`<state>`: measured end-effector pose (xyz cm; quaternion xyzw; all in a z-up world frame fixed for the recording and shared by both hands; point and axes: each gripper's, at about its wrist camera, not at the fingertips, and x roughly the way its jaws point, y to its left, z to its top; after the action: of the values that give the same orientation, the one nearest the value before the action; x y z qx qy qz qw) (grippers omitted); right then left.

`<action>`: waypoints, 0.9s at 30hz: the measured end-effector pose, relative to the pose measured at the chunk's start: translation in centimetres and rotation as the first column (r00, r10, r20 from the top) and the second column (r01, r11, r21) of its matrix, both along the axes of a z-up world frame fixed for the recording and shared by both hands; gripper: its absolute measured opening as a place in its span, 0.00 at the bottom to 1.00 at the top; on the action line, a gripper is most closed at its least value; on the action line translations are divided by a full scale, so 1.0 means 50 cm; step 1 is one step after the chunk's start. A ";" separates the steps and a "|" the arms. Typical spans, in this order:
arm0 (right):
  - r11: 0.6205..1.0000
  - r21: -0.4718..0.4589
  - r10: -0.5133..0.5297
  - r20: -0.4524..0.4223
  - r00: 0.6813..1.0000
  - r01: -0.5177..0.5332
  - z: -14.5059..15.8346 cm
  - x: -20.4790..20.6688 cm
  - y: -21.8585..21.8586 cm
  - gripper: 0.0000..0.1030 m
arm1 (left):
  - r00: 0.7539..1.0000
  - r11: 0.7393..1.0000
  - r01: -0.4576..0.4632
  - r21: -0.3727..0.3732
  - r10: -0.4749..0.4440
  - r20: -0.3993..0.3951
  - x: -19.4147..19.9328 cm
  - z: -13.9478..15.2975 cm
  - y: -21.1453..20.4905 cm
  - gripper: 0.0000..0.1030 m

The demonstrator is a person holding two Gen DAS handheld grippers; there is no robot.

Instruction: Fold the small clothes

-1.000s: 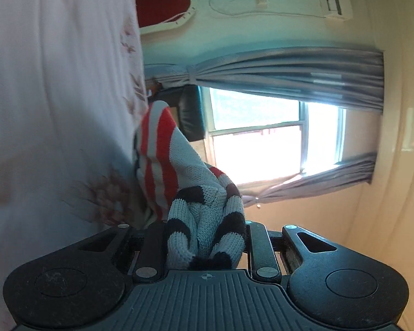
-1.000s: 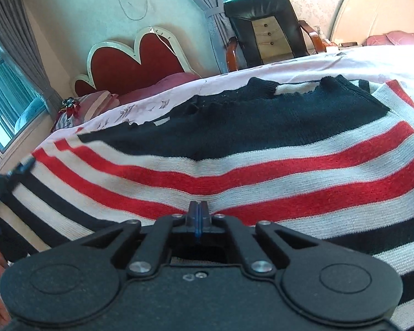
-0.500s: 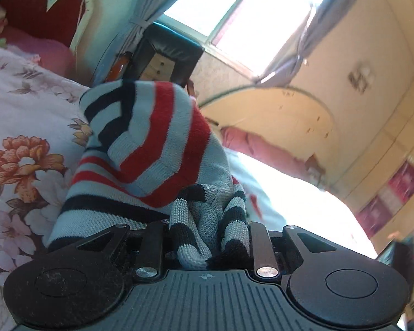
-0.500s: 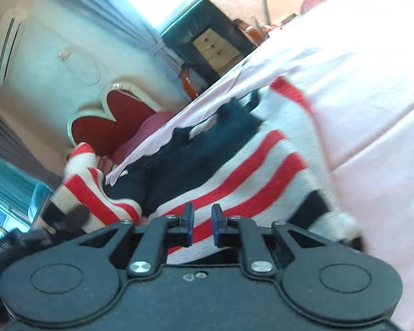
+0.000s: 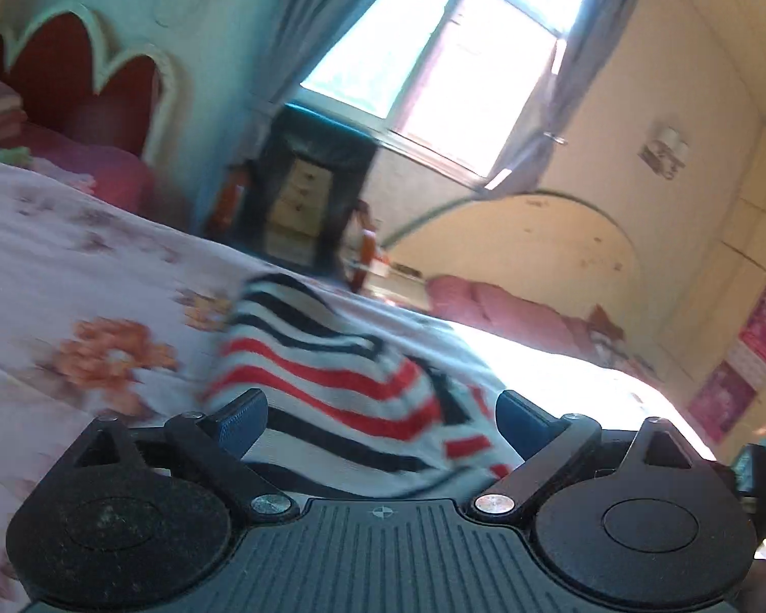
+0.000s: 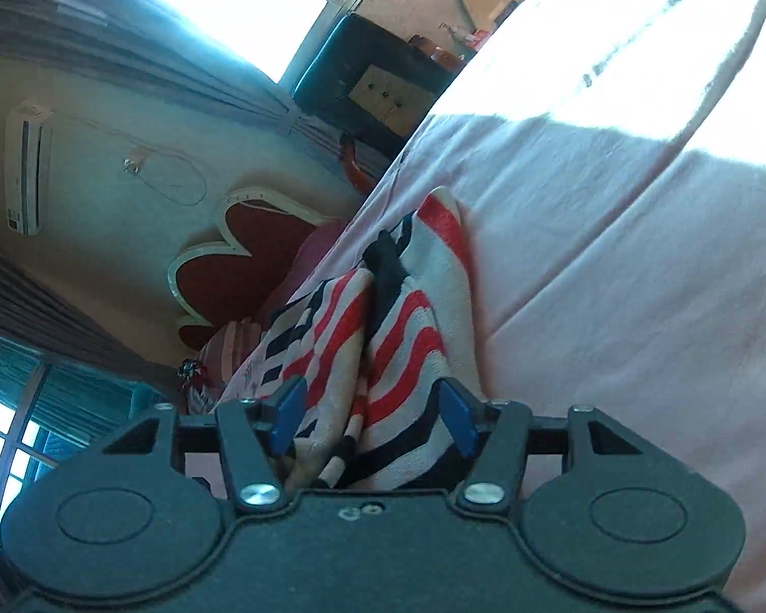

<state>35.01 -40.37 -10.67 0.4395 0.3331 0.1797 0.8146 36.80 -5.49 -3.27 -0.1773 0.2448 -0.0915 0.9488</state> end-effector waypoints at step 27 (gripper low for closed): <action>0.843 -0.466 0.349 0.094 0.932 -0.269 0.080 0.057 0.220 0.25 | 0.996 0.994 0.000 0.108 0.010 -0.092 0.063 -0.095 0.028 0.92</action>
<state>37.87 -29.37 -6.66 0.1639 0.3590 0.2658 0.8795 39.96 -4.09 -8.01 -0.1304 0.2923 -0.0676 0.9450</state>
